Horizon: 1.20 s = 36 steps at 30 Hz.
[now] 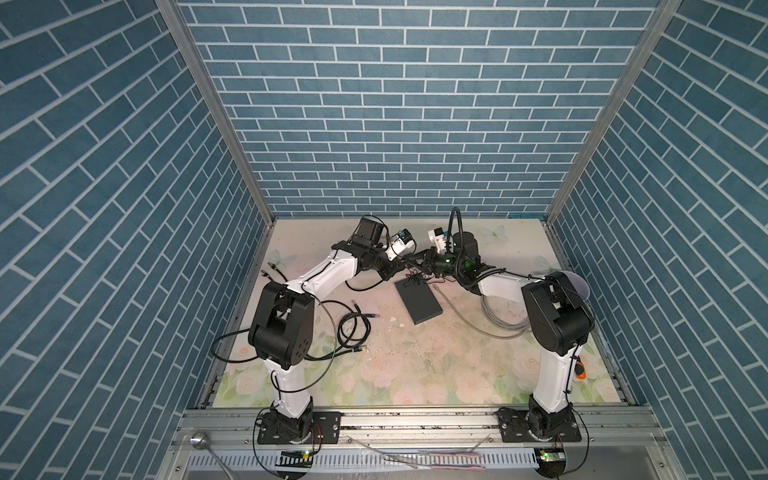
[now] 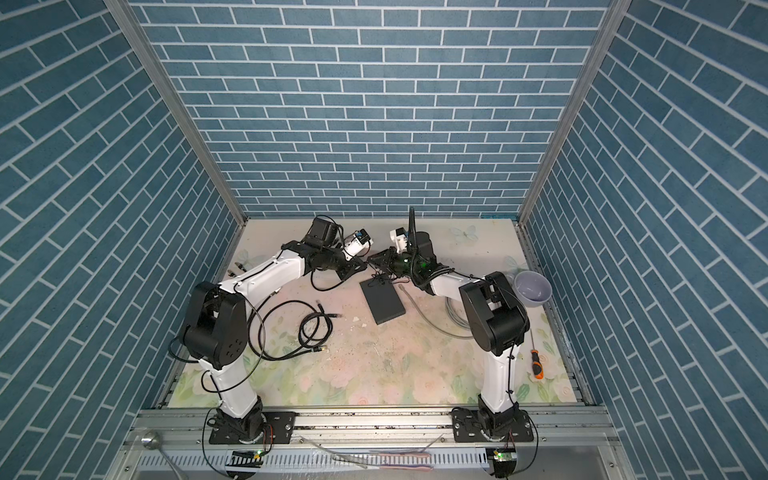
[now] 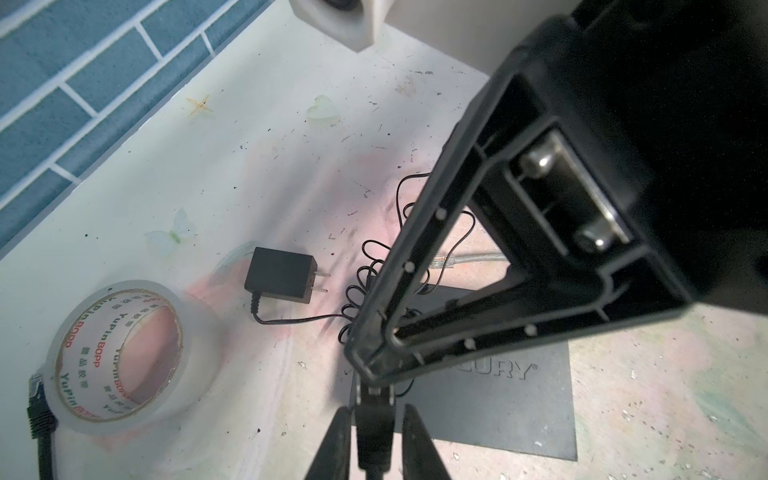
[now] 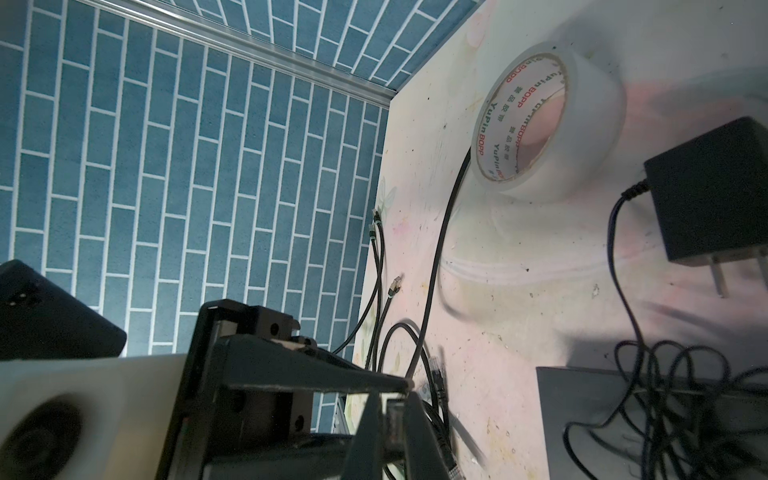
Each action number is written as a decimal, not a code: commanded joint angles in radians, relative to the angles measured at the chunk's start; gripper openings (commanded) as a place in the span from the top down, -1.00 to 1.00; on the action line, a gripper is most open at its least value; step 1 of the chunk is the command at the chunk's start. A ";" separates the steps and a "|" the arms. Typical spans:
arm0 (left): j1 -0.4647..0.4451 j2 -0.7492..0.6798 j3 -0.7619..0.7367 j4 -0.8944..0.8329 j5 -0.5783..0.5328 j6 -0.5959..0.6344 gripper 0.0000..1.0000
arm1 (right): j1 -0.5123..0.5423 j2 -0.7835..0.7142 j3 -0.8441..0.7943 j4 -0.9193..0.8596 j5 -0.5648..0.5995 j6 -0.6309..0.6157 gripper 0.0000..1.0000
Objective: Insert the plug into the switch port
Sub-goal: 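Open the right gripper and draw it back while the left gripper holds the plug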
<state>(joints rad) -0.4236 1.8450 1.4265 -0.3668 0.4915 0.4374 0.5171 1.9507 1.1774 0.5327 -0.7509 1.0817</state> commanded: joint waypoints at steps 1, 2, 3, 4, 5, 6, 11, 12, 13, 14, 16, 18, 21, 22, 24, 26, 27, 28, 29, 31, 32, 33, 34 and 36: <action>0.002 0.013 0.021 0.011 0.007 -0.004 0.57 | 0.003 0.016 0.021 0.035 -0.013 0.037 0.94; 0.002 0.013 0.020 0.014 0.007 -0.006 0.58 | 0.004 0.017 0.023 0.036 -0.015 0.038 0.94; 0.002 0.013 0.020 0.014 0.007 -0.006 0.60 | 0.004 0.017 0.022 0.037 -0.015 0.037 0.95; 0.002 0.013 0.019 0.015 0.009 -0.006 0.65 | 0.006 0.017 0.022 0.036 -0.015 0.037 0.94; 0.002 0.013 0.018 0.017 0.009 -0.006 0.69 | 0.006 0.018 0.021 0.037 -0.015 0.038 0.95; 0.002 0.013 0.017 0.017 0.009 -0.006 0.72 | 0.006 0.017 0.021 0.036 -0.015 0.038 0.95; 0.002 0.011 0.016 0.010 0.010 0.003 0.84 | 0.007 0.014 0.017 0.042 -0.014 0.039 0.95; 0.002 0.011 0.017 0.005 0.012 0.008 0.87 | 0.008 0.013 0.015 0.043 -0.015 0.039 0.94; 0.002 0.012 0.019 -0.001 0.011 0.015 0.89 | 0.007 0.012 0.013 0.043 -0.016 0.040 0.90; 0.002 0.015 0.022 -0.014 0.006 0.029 0.90 | 0.007 0.009 0.009 0.037 -0.016 0.033 0.80; 0.007 0.024 0.043 -0.068 -0.005 0.074 0.91 | -0.004 -0.004 -0.004 -0.001 0.000 0.000 0.54; 0.015 0.041 0.075 -0.146 -0.025 0.134 0.91 | -0.022 -0.029 -0.024 -0.062 0.028 -0.050 0.33; 0.031 0.071 0.101 -0.245 -0.059 0.213 0.92 | -0.062 -0.072 -0.069 -0.135 0.065 -0.110 0.23; 0.034 0.083 0.106 -0.277 -0.079 0.240 0.92 | -0.075 -0.087 -0.078 -0.180 0.083 -0.142 0.21; 0.035 0.104 0.111 -0.331 -0.103 0.277 0.92 | -0.087 -0.117 -0.077 -0.309 0.135 -0.235 0.20; 0.040 0.118 0.104 -0.359 -0.103 0.288 0.92 | -0.087 -0.139 -0.056 -0.452 0.210 -0.342 0.16; 0.040 0.118 0.093 -0.355 -0.103 0.290 0.92 | -0.086 -0.145 -0.053 -0.492 0.233 -0.372 0.14; 0.043 0.119 0.074 -0.349 -0.106 0.291 0.92 | -0.086 -0.152 -0.057 -0.517 0.257 -0.395 0.11; 0.042 0.119 0.061 -0.342 -0.114 0.292 0.92 | -0.086 -0.157 -0.062 -0.534 0.279 -0.415 0.08; 0.043 0.131 0.053 -0.353 -0.116 0.292 0.92 | -0.086 -0.159 -0.068 -0.560 0.304 -0.446 0.02; 0.043 0.138 0.051 -0.360 -0.117 0.290 0.92 | -0.085 -0.157 -0.069 -0.564 0.309 -0.456 -0.05; 0.042 0.143 0.048 -0.364 -0.119 0.291 0.92 | -0.082 -0.155 -0.070 -0.568 0.313 -0.464 -0.11; 0.043 0.149 0.043 -0.368 -0.125 0.291 0.92 | -0.079 -0.151 -0.070 -0.573 0.317 -0.476 -0.13; 0.043 0.156 0.030 -0.366 -0.139 0.290 0.92 | -0.071 -0.141 -0.066 -0.579 0.325 -0.492 -0.16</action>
<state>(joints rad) -0.3847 1.9766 1.4803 -0.6910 0.3721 0.7120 0.4351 1.8160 1.1221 0.0166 -0.4774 0.6804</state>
